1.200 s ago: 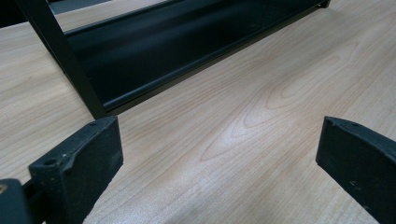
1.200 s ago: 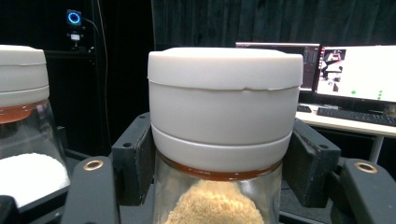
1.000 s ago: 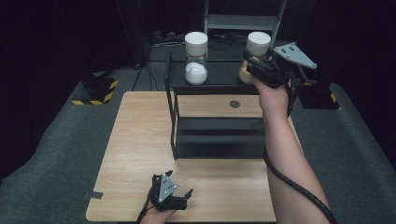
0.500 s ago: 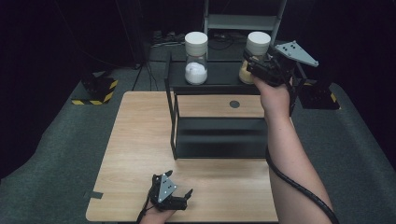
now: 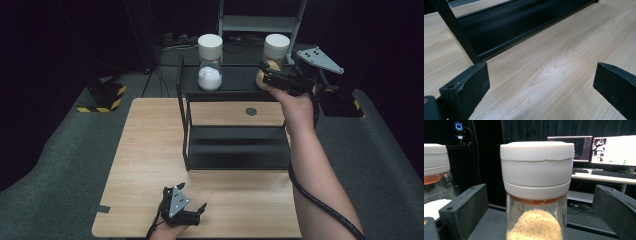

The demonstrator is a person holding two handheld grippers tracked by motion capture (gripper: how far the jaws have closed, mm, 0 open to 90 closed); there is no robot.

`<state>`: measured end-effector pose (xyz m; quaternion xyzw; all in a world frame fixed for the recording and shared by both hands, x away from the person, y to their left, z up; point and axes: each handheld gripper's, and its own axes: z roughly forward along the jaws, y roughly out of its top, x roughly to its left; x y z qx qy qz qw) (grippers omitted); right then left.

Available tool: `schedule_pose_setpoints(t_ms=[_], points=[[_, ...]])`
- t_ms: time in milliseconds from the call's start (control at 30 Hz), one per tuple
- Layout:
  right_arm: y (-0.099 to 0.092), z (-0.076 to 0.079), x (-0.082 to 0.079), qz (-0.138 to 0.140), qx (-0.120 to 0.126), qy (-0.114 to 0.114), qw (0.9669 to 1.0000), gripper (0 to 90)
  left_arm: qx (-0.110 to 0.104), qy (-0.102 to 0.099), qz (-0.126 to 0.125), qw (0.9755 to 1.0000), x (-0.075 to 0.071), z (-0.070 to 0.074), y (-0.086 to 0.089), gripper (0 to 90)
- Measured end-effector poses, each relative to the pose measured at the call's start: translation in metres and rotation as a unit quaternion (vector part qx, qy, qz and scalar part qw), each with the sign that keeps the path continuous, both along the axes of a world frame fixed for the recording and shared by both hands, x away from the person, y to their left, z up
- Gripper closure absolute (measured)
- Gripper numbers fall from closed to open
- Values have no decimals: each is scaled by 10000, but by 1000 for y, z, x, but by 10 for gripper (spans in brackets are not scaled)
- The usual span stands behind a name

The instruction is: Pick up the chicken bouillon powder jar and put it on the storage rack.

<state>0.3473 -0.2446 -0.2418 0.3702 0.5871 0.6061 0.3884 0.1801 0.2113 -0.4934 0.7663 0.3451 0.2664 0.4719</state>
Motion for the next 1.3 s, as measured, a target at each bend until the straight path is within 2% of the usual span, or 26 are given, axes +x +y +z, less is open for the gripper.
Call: schedule_pose_setpoints(t_ms=[400,700,1033,1300], points=[[-9,-9,-19,172,13,-14,9999,0,11,-5,6,10000,0,0,-1,9],[-12,-20,-43,206,-78,-88,9997,0,28,-11,8,10000,0,0,-2,9],[-19,-38,-67,227,-268,-159,9993,0,98,-22,-6,9999,-1,1,-3,9],[-25,-60,-81,260,-434,-131,9986,0,83,-40,0,10000,-1,0,-3,9]])
